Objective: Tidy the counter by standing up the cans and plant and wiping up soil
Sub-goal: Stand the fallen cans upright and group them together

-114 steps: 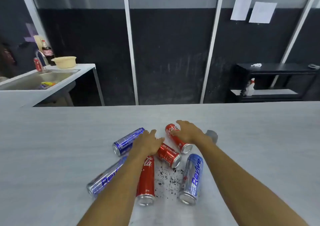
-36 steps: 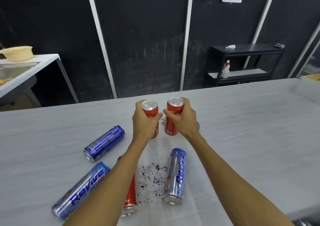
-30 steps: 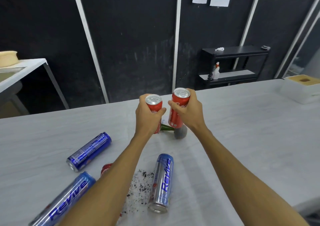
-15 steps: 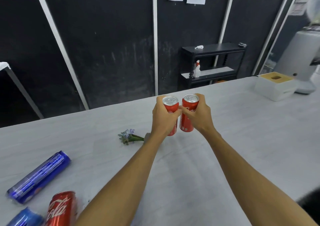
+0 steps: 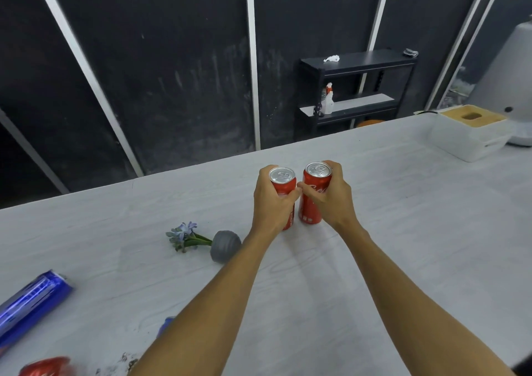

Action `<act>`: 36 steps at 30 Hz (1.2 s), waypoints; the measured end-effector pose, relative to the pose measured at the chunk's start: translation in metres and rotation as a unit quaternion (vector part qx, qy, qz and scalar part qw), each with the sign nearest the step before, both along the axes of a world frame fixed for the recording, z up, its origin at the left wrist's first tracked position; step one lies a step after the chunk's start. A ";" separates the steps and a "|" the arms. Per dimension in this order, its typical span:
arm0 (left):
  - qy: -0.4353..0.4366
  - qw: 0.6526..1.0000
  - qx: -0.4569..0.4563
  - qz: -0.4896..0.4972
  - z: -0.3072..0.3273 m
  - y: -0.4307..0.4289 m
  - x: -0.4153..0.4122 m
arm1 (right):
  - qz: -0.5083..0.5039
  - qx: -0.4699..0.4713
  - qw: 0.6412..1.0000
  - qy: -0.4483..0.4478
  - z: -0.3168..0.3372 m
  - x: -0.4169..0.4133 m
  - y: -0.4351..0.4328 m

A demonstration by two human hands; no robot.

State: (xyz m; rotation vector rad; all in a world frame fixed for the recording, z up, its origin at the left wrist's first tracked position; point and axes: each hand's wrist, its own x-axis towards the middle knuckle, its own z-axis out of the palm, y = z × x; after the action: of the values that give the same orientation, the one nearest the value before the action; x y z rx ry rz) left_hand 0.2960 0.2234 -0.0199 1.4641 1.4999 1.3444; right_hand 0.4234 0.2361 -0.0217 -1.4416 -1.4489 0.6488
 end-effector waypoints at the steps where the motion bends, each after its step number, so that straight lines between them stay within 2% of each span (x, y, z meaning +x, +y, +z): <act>1: -0.001 1.000 0.001 0.000 -0.001 0.002 0.001 | 0.001 -0.002 1.000 0.000 -0.001 0.001 0.003; 24: 0.016 1.000 -0.008 0.008 -0.006 0.017 0.001 | 0.055 -0.028 0.998 -0.026 -0.003 0.006 0.024; 36: 0.047 0.998 -0.024 0.018 -0.001 0.007 -0.006 | 0.041 -0.039 0.998 -0.031 0.003 0.005 0.017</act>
State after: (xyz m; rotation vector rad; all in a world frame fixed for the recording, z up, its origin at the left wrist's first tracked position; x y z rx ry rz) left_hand 0.2899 0.2303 -0.0206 1.4959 1.6140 1.2671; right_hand 0.4279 0.2528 -0.0187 -1.4804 -1.5522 0.7233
